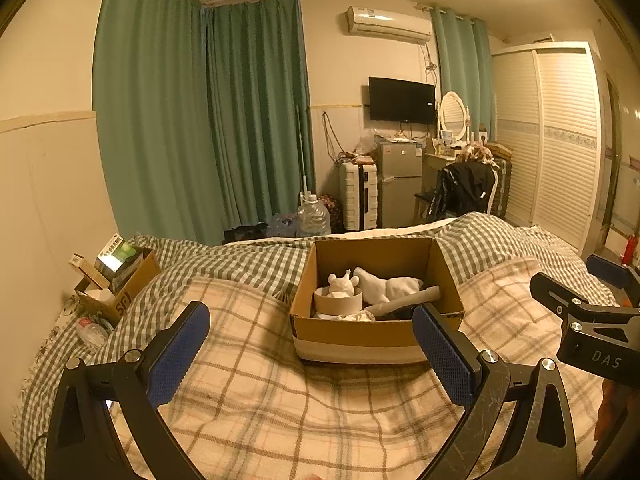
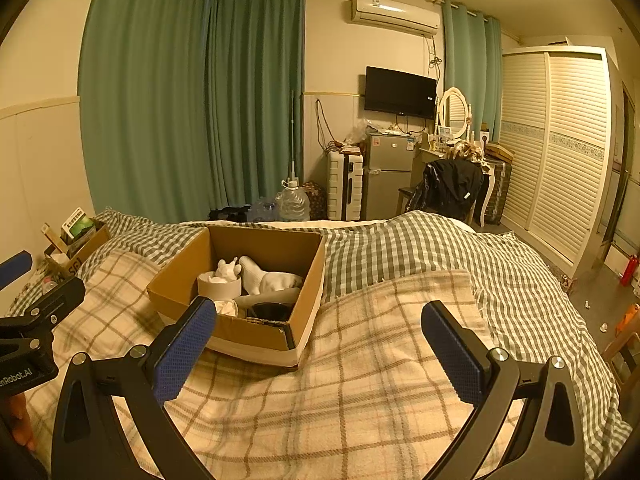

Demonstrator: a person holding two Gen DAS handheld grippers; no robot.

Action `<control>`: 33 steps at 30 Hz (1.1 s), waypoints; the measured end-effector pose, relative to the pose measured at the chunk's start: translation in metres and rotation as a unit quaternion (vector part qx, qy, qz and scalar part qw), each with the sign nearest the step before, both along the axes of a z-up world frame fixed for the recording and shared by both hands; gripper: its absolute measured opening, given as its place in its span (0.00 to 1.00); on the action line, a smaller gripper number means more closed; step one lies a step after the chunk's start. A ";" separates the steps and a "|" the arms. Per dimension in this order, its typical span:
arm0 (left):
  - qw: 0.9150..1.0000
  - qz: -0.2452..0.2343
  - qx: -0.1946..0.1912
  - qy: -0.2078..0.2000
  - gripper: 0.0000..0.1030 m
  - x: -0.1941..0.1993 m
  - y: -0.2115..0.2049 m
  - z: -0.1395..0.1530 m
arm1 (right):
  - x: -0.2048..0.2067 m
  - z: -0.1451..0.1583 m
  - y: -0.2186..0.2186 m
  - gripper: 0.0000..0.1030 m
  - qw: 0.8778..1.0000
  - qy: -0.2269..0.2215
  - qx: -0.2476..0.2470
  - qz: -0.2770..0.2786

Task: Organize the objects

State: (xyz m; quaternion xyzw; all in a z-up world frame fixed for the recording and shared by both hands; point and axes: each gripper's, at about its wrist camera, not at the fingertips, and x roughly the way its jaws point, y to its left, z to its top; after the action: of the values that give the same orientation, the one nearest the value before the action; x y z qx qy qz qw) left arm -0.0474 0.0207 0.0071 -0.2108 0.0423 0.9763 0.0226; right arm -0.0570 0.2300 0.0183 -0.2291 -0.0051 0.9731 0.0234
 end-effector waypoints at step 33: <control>1.000 -0.001 -0.010 -0.002 1.00 -0.002 0.004 -0.004 | 0.000 0.003 -0.002 1.00 1.000 0.001 0.003 0.004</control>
State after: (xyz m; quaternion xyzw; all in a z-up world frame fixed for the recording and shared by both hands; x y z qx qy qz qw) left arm -0.0496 0.0243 0.0035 -0.2127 0.0524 0.9755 0.0219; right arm -0.0574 0.2281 0.0209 -0.2279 -0.0091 0.9734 0.0202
